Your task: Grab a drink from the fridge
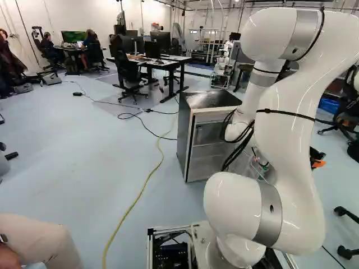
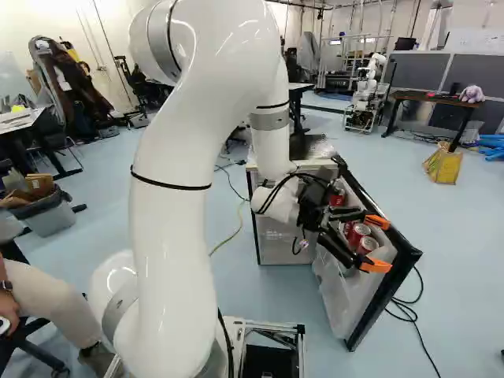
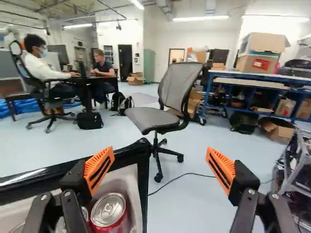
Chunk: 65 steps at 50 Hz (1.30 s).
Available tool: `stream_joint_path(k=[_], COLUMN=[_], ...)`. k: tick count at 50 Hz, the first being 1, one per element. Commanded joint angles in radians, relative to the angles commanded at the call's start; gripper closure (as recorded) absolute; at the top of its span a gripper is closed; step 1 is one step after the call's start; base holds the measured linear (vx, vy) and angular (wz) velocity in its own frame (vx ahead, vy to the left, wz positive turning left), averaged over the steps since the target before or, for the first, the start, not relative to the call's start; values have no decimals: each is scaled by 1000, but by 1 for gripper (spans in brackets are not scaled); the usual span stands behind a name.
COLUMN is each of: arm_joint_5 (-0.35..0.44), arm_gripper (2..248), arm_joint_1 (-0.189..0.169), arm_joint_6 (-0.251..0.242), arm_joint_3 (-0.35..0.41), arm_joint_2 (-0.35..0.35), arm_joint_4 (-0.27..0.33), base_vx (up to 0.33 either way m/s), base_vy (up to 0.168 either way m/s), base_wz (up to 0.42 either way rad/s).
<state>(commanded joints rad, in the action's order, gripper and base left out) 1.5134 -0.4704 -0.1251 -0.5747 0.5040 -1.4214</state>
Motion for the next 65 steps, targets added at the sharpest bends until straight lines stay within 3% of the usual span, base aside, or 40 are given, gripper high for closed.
stream_joint_path(k=[11, 34, 65], arm_joint_5=[5, 6, 6], arm_gripper=[3, 3, 3], arm_joint_1=[23, 90, 268], arm_joint_6=[0, 0, 0], arm_joint_3=[81, 256, 446], arm_joint_2=[-44, -144, -261], arm_joint_4=[80, 107, 248], base_vx=[0, 0, 0], base_vy=[0, 0, 0], base_wz=[0, 0, 0])
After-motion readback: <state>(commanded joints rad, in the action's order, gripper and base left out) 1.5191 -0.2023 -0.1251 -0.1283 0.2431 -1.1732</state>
